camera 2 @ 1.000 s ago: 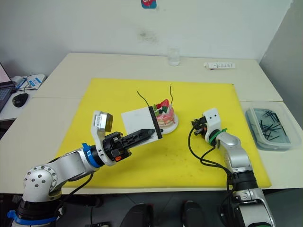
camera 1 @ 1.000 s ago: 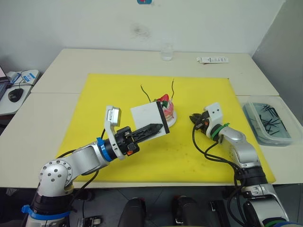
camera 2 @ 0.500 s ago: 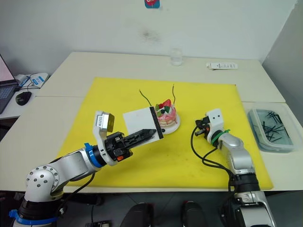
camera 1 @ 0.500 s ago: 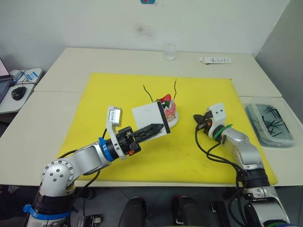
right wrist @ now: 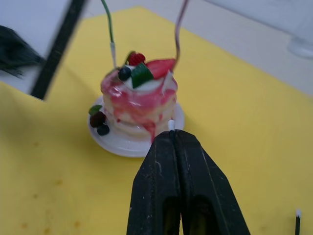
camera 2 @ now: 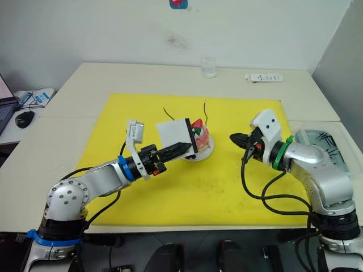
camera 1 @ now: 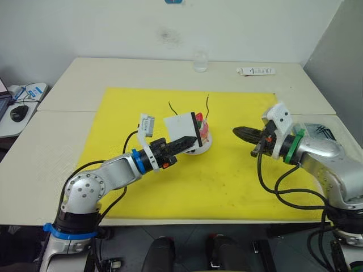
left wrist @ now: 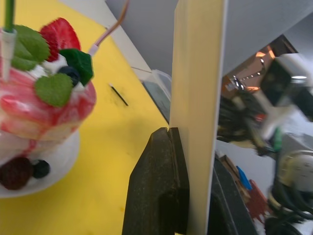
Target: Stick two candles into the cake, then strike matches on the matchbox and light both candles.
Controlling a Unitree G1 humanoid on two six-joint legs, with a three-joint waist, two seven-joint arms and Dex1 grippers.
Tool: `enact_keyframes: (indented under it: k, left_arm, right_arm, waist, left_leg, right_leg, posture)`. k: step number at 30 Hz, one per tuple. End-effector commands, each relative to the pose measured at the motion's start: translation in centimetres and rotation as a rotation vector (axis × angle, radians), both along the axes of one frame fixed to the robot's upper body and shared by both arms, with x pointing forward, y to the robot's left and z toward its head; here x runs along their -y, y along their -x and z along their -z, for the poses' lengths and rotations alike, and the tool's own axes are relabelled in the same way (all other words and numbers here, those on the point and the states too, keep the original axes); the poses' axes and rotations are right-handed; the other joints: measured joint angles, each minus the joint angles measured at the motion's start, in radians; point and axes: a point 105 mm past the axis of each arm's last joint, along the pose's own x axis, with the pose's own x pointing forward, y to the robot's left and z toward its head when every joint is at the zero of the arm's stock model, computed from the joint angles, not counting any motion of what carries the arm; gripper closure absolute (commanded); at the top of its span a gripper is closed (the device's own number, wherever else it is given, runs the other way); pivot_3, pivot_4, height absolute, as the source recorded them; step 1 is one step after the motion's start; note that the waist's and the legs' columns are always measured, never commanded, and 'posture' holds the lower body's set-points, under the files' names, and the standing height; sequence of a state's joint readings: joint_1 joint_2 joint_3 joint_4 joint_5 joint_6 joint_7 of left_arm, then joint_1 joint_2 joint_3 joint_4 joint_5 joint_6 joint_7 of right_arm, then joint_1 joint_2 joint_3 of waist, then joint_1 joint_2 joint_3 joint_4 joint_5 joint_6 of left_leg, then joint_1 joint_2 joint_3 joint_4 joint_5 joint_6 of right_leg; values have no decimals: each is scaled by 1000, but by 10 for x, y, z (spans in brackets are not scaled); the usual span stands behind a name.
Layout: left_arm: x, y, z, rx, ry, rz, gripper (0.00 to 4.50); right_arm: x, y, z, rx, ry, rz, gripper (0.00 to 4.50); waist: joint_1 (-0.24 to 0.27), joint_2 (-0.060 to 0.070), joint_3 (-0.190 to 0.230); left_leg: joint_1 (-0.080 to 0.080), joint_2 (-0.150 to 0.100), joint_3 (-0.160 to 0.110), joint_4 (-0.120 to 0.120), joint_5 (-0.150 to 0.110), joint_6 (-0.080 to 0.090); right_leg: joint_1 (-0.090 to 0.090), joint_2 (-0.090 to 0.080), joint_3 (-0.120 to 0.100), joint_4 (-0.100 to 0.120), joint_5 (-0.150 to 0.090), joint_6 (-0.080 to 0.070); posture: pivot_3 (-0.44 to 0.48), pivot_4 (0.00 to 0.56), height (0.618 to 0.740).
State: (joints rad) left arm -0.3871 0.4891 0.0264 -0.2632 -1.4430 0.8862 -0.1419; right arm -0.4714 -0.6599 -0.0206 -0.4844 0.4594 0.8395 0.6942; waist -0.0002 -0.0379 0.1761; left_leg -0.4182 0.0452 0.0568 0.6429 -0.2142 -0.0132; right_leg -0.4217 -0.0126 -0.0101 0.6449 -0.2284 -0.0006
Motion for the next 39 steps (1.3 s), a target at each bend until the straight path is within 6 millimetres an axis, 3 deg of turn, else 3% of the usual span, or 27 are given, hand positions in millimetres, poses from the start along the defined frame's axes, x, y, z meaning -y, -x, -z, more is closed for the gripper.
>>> enact_keyframes:
  k: [1,8,19,39]
  left_arm:
    - [6,-5,-7,57,-1,-13,4500]
    - [10,-6,-8,64,6,-3,4500]
    - [11,-5,-13,71,17,13,4500]
    - [11,-4,-12,62,14,8,4500]
  right_arm:
    - [-18,10,-15,137,104,-75,4462]
    - [-36,6,-14,266,208,-111,4462]
    - [-52,0,-12,320,231,-152,4462]
    - [-59,-1,-16,341,231,-178,4462]
  waist:
    - [0,0,0]
    - [-1,0,0]
    - [-1,0,0]
    - [-1,0,0]
  left_leg:
    - [0,0,0,0,0,0]
    - [0,0,-1,0,0,0]
    - [0,0,0,0,0,0]
    - [0,0,-1,1,0,0]
  right_leg:
    - [0,0,0,0,0,0]
    - [0,0,0,0,0,0]
    - [0,0,0,1,0,1]
    - [0,0,0,1,0,1]
  posture:
    - [0,150,740]
    - [0,150,740]
    - [0,150,740]
    - [0,150,740]
